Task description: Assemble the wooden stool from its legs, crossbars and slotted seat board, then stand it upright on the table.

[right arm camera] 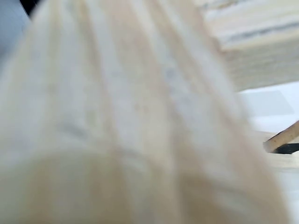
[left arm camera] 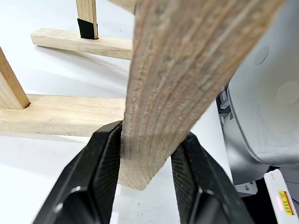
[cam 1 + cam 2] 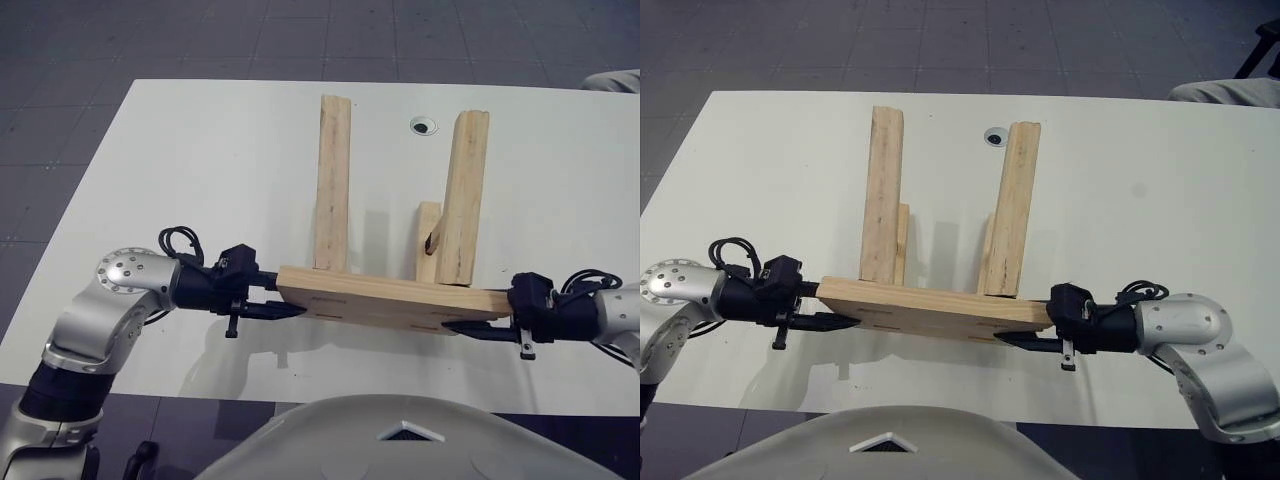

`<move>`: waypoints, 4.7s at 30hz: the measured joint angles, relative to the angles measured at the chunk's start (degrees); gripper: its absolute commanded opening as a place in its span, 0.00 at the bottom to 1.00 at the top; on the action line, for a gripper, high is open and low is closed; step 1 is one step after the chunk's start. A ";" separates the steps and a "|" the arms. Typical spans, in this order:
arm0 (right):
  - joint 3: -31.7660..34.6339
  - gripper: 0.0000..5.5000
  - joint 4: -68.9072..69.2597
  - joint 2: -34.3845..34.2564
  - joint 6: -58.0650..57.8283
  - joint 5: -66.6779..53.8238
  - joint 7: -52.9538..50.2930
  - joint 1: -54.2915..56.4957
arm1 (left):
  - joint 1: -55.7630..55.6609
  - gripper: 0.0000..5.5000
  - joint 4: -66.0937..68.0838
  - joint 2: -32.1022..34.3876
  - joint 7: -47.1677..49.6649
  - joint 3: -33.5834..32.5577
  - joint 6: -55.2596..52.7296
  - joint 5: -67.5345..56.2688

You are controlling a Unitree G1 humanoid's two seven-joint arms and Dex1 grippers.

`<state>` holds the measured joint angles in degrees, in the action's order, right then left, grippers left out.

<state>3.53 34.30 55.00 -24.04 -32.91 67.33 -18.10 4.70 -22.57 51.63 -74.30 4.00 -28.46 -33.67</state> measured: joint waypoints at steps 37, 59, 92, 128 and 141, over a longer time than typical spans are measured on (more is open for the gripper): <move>-0.57 0.26 -18.58 14.91 -43.33 -75.56 -21.08 29.57 | -19.70 0.25 7.34 8.43 18.70 -5.52 -45.73 -60.73; -26.35 0.26 -67.35 3.47 -66.33 -79.27 -24.93 66.13 | -51.71 0.25 49.24 -4.36 25.32 11.46 -63.70 -64.73; -26.08 1.00 -84.73 3.54 -68.39 -42.54 -0.21 78.47 | -58.73 0.99 63.43 -8.80 -5.13 12.09 -63.17 -27.66; 3.91 1.00 -0.17 -30.29 -33.97 -21.15 -64.54 60.16 | -28.73 0.99 11.62 -30.87 60.90 -26.35 -11.47 -7.98; -0.44 1.00 8.87 -29.70 -32.43 -18.96 -65.47 42.72 | -24.80 0.99 5.43 -33.81 65.19 -24.36 -11.72 -7.76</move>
<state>3.10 43.17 25.30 -56.47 -51.87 1.86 24.61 -20.10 -17.14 17.82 -9.11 -20.36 -40.18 -41.43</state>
